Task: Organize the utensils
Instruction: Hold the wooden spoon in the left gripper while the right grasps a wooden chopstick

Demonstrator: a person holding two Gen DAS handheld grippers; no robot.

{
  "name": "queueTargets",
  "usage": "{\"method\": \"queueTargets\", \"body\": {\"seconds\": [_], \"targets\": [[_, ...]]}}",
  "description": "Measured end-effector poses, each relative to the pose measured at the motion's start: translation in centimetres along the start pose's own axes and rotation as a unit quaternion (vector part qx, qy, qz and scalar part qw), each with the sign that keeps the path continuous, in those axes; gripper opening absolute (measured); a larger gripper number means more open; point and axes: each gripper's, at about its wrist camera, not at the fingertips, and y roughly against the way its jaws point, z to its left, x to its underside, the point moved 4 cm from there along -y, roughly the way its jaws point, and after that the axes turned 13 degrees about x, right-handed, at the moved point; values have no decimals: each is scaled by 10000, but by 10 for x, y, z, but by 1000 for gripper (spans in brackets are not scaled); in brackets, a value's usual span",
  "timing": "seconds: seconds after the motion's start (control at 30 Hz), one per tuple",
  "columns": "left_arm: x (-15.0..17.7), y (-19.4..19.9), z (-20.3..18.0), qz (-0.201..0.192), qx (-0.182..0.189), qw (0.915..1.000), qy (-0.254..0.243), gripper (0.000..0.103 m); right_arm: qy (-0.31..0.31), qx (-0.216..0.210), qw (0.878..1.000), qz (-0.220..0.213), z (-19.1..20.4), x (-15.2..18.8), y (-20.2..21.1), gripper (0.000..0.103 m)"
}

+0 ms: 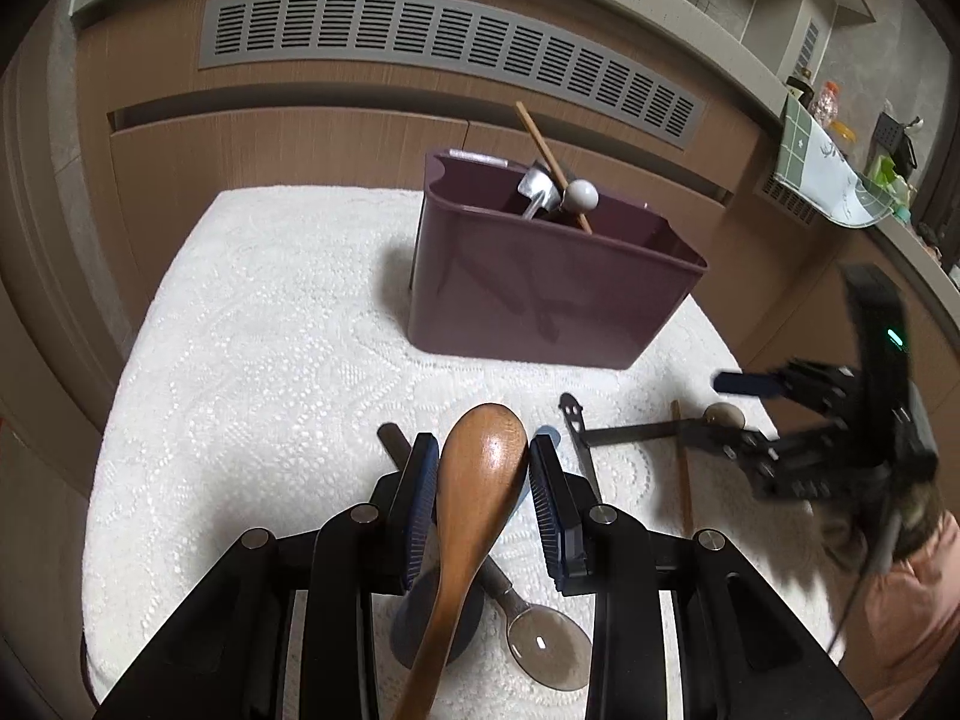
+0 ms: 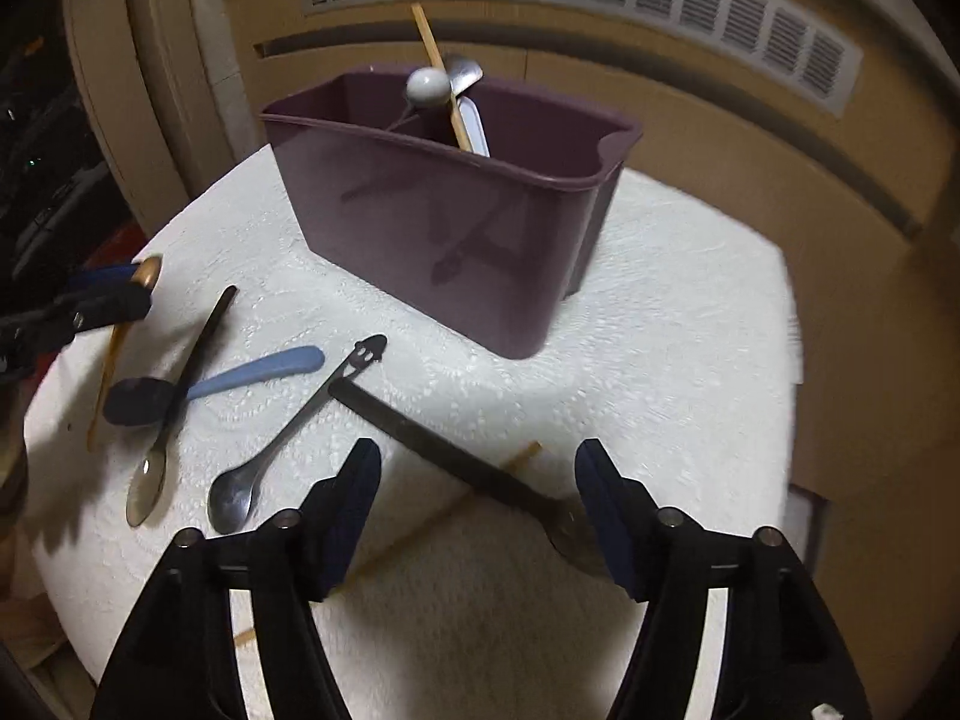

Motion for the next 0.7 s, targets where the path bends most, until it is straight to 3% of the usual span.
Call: {"method": "queueTargets", "body": {"seconds": [0.13,0.27,0.43,0.47,0.53,0.7], "targets": [[4,0,6,56,-26,10000,66,32,-309,115,9984,452,-11,3,-27,67],[5,-2,11,78,-3,9999,149,32,-719,-340,9937,789,-12,29,-17,67],[6,-8,8,120,98,9998,158,32,-613,-1012,9886,933,17,59,16,66],[6,-10,6,136,117,9997,153,32,-563,-1176,9871,927,24,62,24,64],[7,-10,5,153,138,9997,141,32,-472,-1186,9885,816,33,61,35,36],[11,-7,4,140,165,9996,156,32,-1119,-348,9910,651,6,35,19,21]]}}
